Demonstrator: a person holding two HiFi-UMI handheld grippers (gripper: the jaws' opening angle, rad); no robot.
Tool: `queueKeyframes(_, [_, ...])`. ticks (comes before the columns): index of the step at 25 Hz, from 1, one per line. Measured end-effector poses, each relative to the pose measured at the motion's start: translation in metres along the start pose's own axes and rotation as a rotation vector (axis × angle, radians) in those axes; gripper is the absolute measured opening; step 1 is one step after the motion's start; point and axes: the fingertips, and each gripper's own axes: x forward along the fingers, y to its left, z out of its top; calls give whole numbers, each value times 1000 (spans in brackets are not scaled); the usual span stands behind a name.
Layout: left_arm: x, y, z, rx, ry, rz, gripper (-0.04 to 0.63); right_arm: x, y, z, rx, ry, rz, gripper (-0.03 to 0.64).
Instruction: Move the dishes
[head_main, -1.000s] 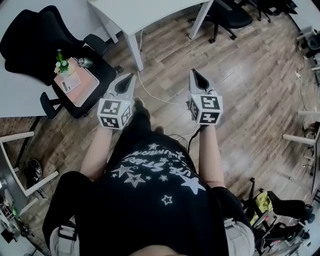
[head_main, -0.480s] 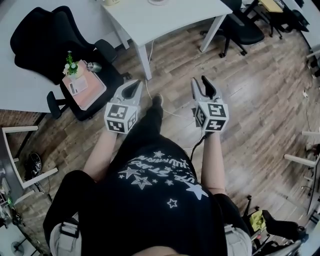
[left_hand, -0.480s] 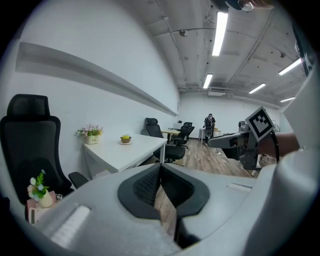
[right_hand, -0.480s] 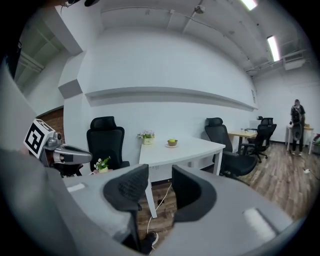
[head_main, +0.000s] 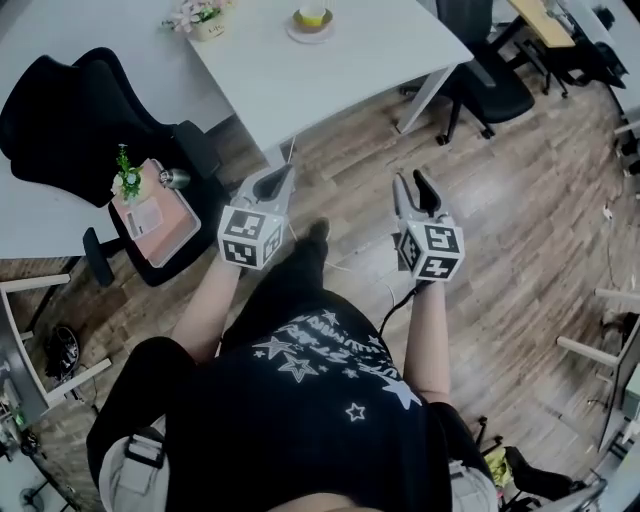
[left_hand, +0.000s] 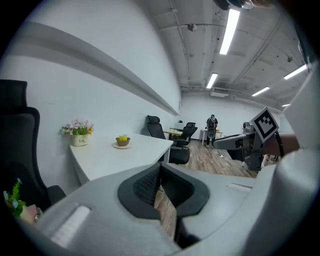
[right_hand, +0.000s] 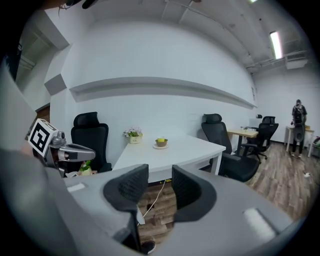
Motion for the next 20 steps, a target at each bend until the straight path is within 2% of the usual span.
queueKeyframes(7, [96, 74, 26, -5, 44, 10, 11, 144, -26, 56, 24, 23, 62, 152])
queueKeyframes(13, [155, 136, 49, -45, 45, 82, 11, 249, -31, 92, -39, 61, 146, 152])
queueKeyframes(20, [184, 177, 62, -75, 59, 182, 11, 322, -30, 110, -157, 126, 255, 152])
